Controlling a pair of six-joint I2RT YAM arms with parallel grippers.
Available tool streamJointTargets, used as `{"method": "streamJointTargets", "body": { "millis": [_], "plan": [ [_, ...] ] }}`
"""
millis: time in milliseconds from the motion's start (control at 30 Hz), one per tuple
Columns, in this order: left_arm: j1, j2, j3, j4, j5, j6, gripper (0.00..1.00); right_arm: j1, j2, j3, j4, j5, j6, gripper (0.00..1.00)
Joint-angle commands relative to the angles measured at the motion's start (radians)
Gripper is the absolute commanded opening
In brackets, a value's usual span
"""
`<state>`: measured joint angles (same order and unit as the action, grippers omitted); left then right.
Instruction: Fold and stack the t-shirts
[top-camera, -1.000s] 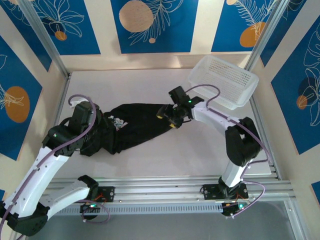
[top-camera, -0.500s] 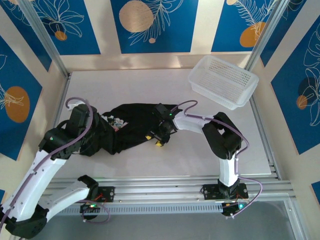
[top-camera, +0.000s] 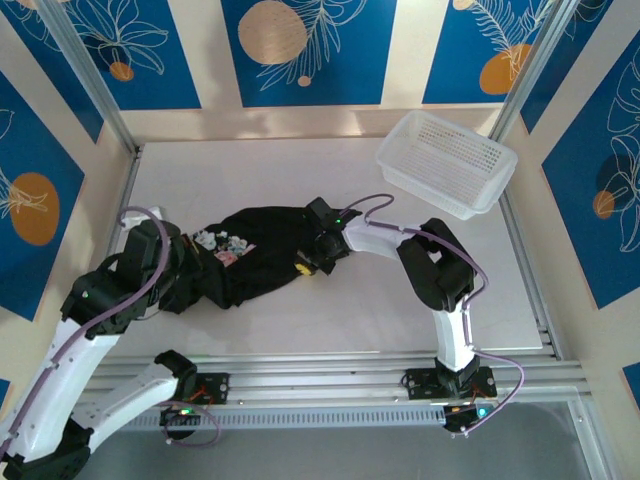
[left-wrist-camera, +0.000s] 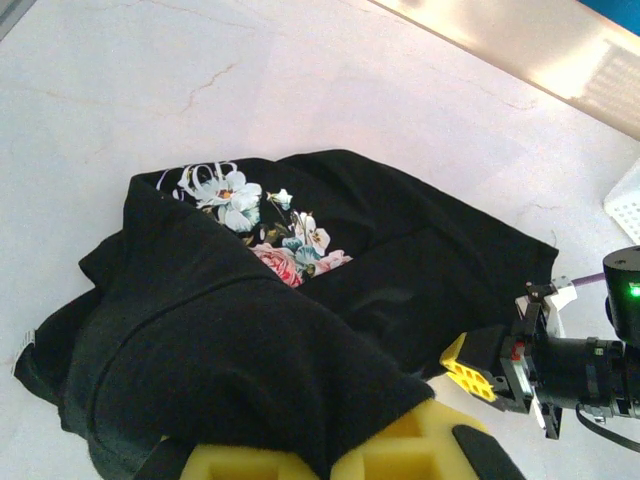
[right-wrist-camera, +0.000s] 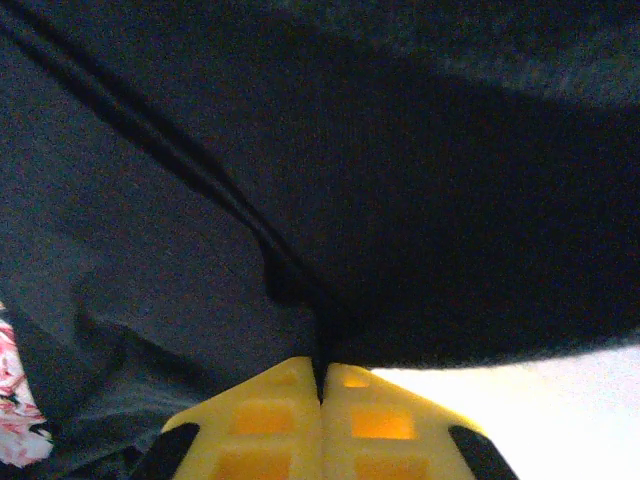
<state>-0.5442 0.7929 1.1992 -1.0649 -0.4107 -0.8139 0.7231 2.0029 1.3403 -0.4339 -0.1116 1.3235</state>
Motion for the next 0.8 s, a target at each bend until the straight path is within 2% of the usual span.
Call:
{"method": "streamJointTargets", "body": {
  "millis": [0,200,400,567,767],
  "plan": [
    [0.009,-0.013,-0.004,-0.017,0.004,-0.015,0.0,-0.001,-0.017,0.021,-0.024,0.014,0.01,0.0],
    [0.009,0.003,0.018,-0.013,-0.025,-0.003,0.0,-0.019,-0.181,0.038,-0.065,0.104,-0.056,0.0],
    [0.015,0.085,0.107,0.002,-0.083,0.03,0.0,-0.075,-0.291,0.155,-0.133,0.117,-0.168,0.0],
    [0.044,0.148,0.246,0.002,-0.167,0.051,0.0,-0.117,-0.353,0.279,-0.175,0.141,-0.3,0.0],
    [0.049,0.176,0.45,0.064,-0.237,0.171,0.0,-0.161,-0.473,0.376,-0.153,0.156,-0.441,0.0]
  ]
}}
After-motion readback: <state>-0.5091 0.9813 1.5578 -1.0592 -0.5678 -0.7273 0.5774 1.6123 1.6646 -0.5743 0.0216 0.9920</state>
